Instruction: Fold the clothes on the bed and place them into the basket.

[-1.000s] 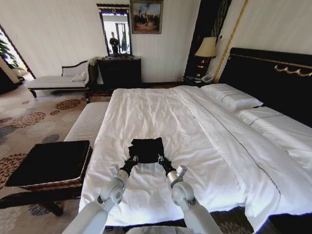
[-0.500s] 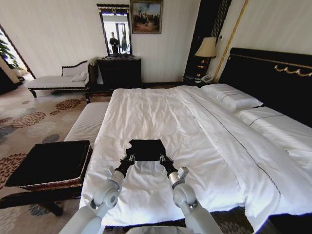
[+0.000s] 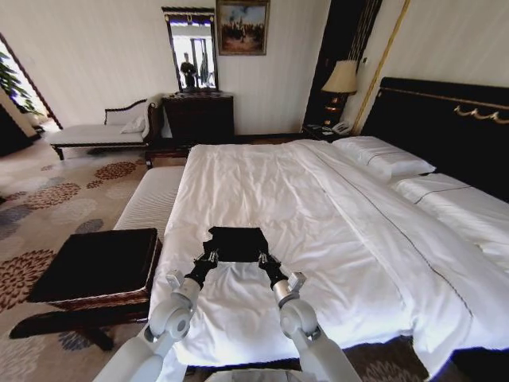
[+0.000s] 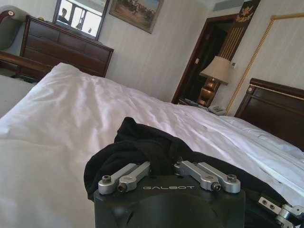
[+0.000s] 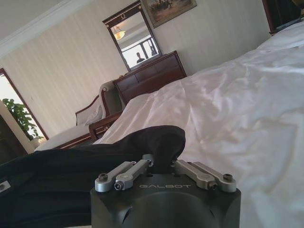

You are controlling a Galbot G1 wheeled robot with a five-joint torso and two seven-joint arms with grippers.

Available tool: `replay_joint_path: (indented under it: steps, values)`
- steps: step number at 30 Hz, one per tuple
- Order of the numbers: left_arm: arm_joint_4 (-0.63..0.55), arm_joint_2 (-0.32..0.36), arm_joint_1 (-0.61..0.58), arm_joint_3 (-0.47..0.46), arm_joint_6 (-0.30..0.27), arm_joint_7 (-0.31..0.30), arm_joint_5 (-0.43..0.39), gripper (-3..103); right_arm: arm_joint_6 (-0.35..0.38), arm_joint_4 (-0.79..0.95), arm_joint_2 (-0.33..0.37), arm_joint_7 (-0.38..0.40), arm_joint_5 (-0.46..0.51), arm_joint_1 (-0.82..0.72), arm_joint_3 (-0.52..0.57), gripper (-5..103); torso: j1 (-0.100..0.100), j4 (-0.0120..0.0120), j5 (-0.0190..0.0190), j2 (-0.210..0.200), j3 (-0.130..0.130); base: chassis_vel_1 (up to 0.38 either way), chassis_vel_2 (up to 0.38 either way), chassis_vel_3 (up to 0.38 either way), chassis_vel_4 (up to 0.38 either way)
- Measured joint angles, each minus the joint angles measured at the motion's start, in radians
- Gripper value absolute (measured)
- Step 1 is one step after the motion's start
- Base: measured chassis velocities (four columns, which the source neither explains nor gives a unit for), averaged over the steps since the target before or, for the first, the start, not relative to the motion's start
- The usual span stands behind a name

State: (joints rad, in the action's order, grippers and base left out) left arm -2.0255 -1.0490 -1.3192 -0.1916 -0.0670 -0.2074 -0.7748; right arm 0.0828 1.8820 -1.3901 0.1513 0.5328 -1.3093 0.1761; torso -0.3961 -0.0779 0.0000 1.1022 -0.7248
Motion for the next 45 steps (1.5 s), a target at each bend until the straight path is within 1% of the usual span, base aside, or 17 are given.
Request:
replay_joint_path:
  steps: [5, 11, 28, 36, 45]
  values:
    - [-0.01, 0.004, -0.019, -0.021, 0.001, 0.001, 0.0, 7, 0.003, -0.001, -0.006, 0.0, 0.0, 0.004, -0.007, 8, 0.0, 0.0004, -0.0004, 0.0, 0.0, 0.236, 0.232, -0.244, -0.234]
    - [-0.023, 0.011, -0.044, -0.047, 0.001, 0.002, -0.001, 7, 0.004, -0.005, -0.013, 0.0, -0.001, 0.005, -0.013, 8, 0.0, 0.0, 0.0, 0.0, 0.0, 0.2, 0.2, -0.197, -0.204]
    - [-0.042, 0.013, -0.078, -0.094, 0.002, 0.009, -0.003, 7, 0.007, -0.007, -0.016, 0.0, -0.005, 0.01, -0.024, 8, 0.0, 0.0, 0.0, 0.0, 0.0, 0.193, 0.197, -0.202, -0.2]
    - [-0.064, 0.018, -0.09, -0.127, 0.005, 0.009, -0.004, 7, 0.02, -0.015, -0.017, 0.014, -0.005, 0.053, -0.058, 8, 0.0, 0.0002, -0.0001, 0.0, 0.0, 0.205, 0.203, -0.202, -0.193]
    - [-0.082, 0.023, -0.105, -0.158, 0.007, 0.013, -0.008, 7, 0.022, -0.014, -0.018, 0.015, -0.002, 0.06, -0.07, 8, 0.0, 0.0, 0.0, 0.0, 0.0, 0.187, 0.193, -0.202, -0.196]
